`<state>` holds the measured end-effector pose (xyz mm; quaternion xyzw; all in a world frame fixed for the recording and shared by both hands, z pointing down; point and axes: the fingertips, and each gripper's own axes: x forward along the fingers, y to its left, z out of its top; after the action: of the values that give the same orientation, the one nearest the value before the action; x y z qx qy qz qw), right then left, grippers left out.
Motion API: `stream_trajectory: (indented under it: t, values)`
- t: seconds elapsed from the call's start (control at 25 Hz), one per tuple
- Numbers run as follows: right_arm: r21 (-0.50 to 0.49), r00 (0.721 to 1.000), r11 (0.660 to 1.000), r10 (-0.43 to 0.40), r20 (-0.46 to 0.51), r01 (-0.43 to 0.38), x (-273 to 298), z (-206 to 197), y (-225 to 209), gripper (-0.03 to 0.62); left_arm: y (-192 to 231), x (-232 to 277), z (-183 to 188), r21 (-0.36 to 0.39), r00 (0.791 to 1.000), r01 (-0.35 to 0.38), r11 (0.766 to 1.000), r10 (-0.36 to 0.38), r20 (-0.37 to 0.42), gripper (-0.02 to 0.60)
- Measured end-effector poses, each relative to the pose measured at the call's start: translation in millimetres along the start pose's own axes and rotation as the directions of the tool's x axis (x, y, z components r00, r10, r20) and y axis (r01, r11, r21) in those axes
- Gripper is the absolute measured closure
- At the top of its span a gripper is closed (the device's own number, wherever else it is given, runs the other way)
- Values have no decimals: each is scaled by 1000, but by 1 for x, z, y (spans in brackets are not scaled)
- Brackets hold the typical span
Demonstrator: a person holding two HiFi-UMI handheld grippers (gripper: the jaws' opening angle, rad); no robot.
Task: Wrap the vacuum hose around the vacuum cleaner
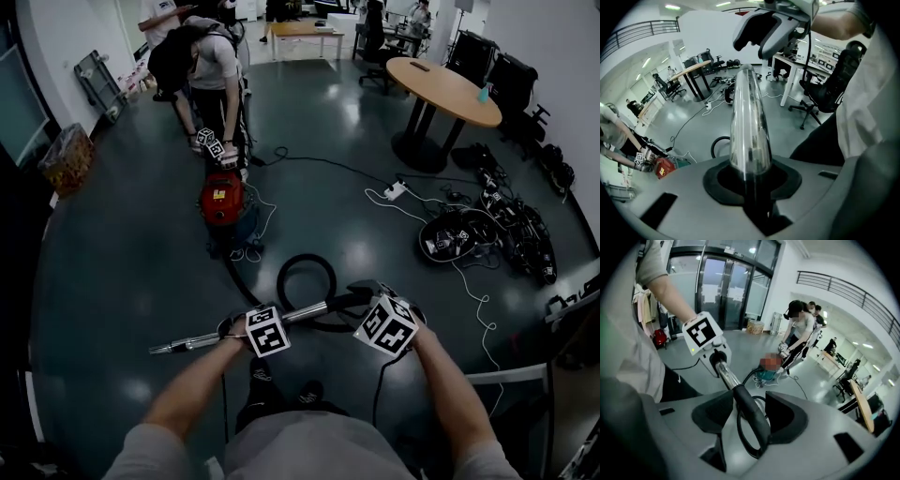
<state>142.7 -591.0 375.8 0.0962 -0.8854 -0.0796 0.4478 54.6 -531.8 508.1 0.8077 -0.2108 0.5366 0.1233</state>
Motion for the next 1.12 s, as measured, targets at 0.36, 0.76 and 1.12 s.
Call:
stream_trajectory:
  t: [0.36, 0.76, 1.12]
  values:
    - [217, 980, 974, 18, 199, -62, -1, 41, 16, 398, 37, 8, -3, -112, 997, 19, 994, -10, 79, 479]
    - [541, 961, 806, 119, 250, -241, 90, 18, 51, 398, 94, 47, 6, -305, 980, 75, 949, -13, 200, 479]
    - [741, 956, 607, 124, 267, -287, 212, -53, 86, 398, 139, 144, 21, -408, 946, 142, 902, -2, 324, 479]
